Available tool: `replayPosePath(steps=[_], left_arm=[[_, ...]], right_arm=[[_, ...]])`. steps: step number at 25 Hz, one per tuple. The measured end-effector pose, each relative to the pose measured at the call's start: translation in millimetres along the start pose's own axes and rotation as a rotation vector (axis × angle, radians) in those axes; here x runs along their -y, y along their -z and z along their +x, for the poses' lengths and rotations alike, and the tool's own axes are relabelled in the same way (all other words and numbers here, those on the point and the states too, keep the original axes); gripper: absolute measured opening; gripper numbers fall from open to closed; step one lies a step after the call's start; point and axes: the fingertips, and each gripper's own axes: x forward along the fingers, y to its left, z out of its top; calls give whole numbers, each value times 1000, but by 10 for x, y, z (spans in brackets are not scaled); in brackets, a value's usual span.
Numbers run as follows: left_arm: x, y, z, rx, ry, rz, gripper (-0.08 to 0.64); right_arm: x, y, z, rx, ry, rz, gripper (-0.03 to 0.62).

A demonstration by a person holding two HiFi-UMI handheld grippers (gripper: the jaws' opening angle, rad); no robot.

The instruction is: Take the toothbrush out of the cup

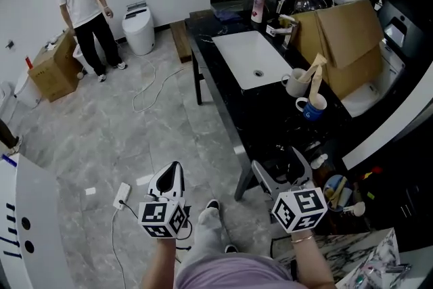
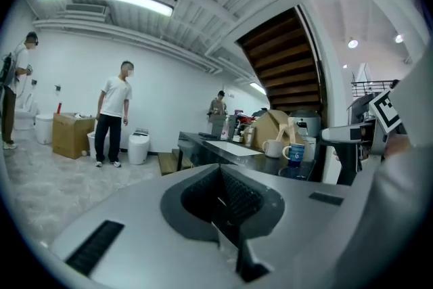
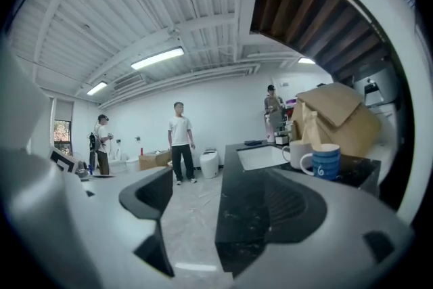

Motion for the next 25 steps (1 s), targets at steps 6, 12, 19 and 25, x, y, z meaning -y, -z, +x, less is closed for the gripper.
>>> replayPosePath(steps=[6,12,19,25], left_arm=[[81,-218,893,-11,173,21,0],[417,-402,1600,-25,379,48,0],[838,-473,2182,-40,592,65,0],[1136,-480,2422,-68,732,83,0]], right_arm=[[416,-156,272,17,171,15,430],[838,-400,374,54,361,40,430],[1136,-593,454,87,540,19,430],[1266,-724,436,96,654,-20,430]])
